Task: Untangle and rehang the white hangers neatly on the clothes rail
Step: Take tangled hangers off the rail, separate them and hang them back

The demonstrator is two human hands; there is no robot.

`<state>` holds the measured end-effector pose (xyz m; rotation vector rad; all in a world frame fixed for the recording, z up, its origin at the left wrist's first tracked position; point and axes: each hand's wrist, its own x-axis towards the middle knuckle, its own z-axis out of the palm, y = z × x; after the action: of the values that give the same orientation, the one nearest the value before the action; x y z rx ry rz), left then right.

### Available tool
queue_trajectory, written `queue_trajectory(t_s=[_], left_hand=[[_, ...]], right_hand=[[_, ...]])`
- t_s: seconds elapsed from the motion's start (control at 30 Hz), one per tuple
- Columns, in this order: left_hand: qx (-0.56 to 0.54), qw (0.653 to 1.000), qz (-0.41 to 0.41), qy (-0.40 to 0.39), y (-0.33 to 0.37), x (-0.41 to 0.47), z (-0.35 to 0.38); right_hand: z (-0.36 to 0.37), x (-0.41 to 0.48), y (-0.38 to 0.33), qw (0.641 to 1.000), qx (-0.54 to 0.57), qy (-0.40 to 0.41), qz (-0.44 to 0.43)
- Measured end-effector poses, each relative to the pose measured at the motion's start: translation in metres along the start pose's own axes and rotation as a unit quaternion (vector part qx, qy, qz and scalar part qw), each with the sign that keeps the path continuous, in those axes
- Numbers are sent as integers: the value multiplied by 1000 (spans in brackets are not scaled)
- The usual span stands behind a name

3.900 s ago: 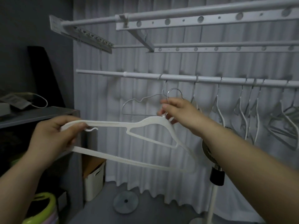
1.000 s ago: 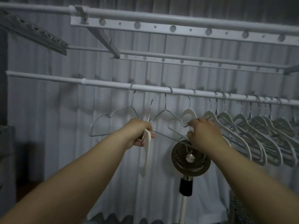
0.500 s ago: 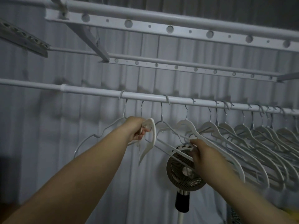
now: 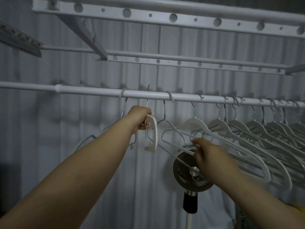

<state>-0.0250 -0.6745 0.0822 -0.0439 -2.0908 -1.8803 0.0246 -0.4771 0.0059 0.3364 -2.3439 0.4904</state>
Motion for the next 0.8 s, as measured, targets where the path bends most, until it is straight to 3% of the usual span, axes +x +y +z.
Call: queue_trajectory(t_s=[0.33,0.43,0.63,0.8], left_hand=[[41,999,5,-9,-11,-26,-11],[122,992,13,6,-12,-38,-16],[214,956,152,131,-16,-84,-43],[226,926,251,171,-10,-110,-95]], right_hand=[[-17,-7,-12,997,21,8,-71],[-22,-7,-13,995,32,13,-98],[-23,-4,-21,982,65,95,-151],[-25,3,-42,976,63,90,-187]])
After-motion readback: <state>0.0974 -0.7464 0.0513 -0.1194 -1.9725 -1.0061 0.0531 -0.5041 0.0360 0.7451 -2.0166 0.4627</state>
